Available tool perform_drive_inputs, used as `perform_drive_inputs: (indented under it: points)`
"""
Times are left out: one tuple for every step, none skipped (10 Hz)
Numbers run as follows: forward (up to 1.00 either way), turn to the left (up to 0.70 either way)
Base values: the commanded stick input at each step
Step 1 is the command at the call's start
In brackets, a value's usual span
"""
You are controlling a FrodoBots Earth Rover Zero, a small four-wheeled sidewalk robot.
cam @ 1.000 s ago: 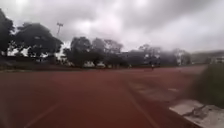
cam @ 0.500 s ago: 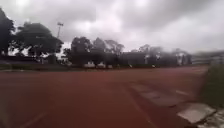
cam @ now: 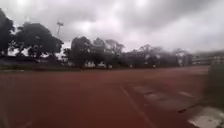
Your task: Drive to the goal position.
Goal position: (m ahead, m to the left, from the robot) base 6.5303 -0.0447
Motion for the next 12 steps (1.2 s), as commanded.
perform_drive_inputs:
  points:
    - [0.50,0.02]
    - [0.50,0.02]
    - [0.50,0.02]
    - [0.50,0.02]
    - [0.50,0.02]
    - [0.50,0.02]
    - [0.50,0.02]
    - [0.50,0.02]
    - [0.50,0.02]
    - [0.50,0.02]
    - [0.50,0.02]
    - [0.50,0.02]
